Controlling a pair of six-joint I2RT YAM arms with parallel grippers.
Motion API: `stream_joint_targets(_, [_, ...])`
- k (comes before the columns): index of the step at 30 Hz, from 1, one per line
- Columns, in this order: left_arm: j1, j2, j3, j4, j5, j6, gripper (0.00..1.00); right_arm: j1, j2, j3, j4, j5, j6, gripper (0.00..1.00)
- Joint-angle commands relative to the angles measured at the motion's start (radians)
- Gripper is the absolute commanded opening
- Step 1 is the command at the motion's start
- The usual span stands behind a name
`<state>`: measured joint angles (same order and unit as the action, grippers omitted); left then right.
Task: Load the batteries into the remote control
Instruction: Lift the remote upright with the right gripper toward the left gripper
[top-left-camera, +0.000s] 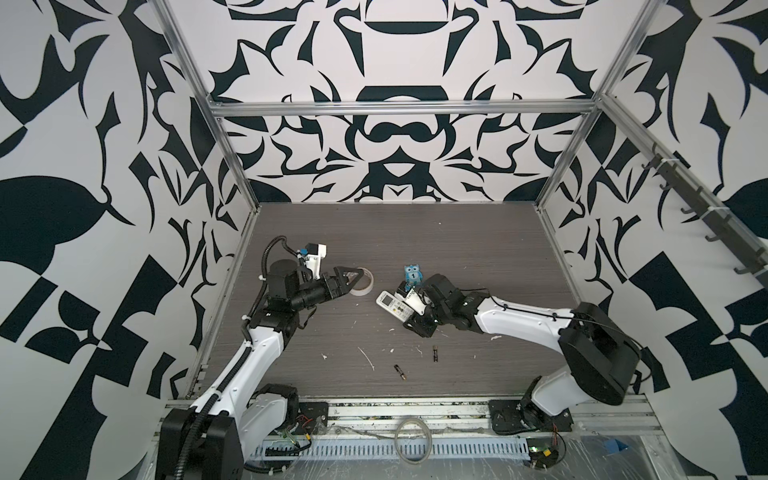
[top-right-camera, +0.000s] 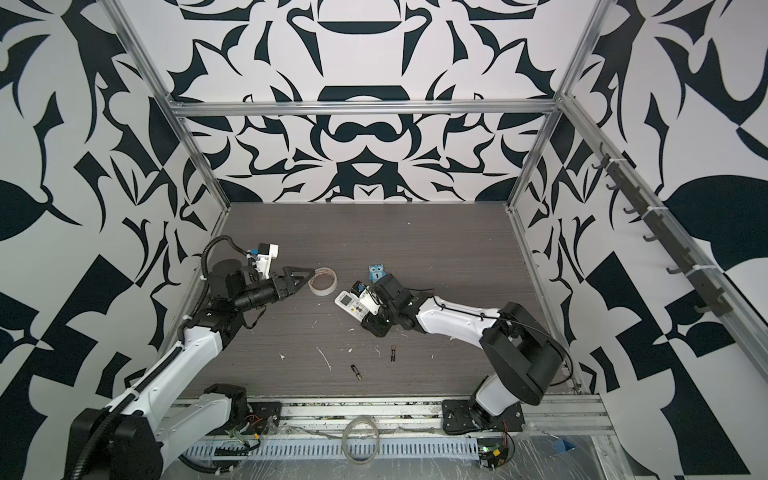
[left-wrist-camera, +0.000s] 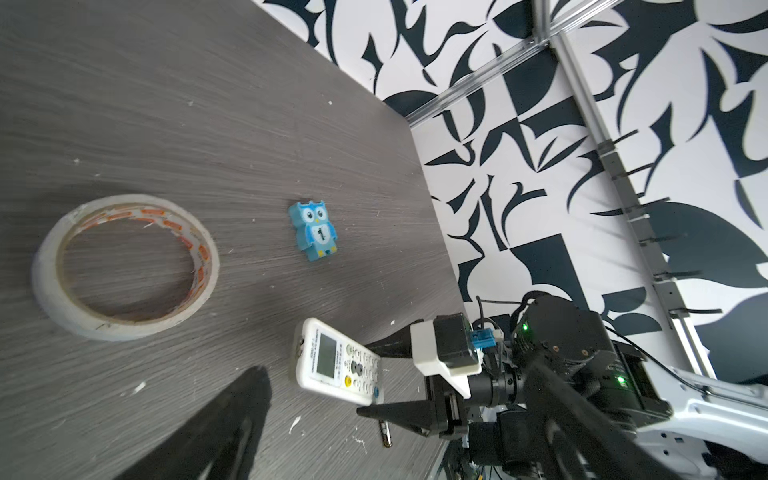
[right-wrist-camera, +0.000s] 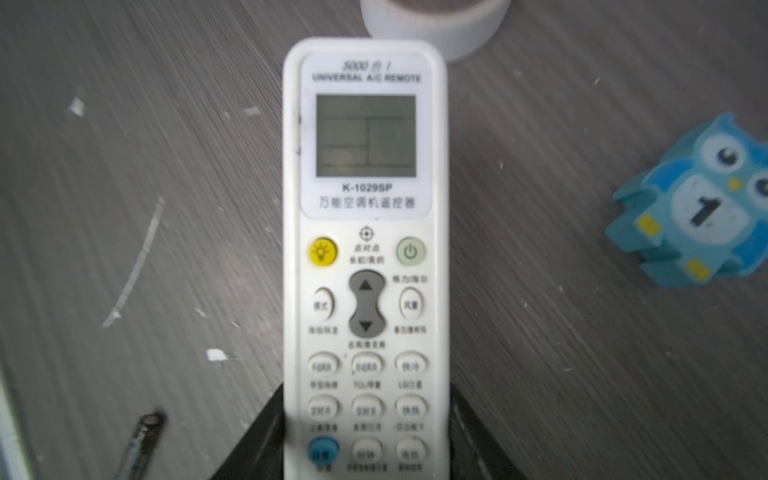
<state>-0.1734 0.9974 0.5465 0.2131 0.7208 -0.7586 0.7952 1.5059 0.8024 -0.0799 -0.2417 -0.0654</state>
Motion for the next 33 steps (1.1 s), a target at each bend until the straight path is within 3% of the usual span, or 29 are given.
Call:
stream_joint_targets(1, [-0.004, -0.043, 0.0, 0.152, 0.053, -0.051, 0.99, -0.013, -0.091, -0.036, 0.197, -0.14, 0.138, 0.23])
stream_joint_targets(6, [-0.011, -0.052, 0.01, 0.21, 0.081, -0.076, 0.99, -0.088, -0.149, -0.074, 0.432, -0.35, 0.339, 0.21])
stream_joint_targets(13, [-0.024, -0.072, -0.011, 0.348, 0.126, -0.128, 1.0, -0.131, -0.185, -0.097, 0.661, -0.502, 0.478, 0.21])
stream_joint_targets(25, [-0.127, -0.023, 0.028, 0.435, 0.161, -0.11, 0.99, -0.129, -0.172, -0.118, 0.926, -0.614, 0.605, 0.2])
stream_joint_targets(33, [-0.176, 0.023, 0.044, 0.494, 0.163, -0.107, 0.99, -0.127, -0.155, -0.12, 0.931, -0.622, 0.624, 0.19])
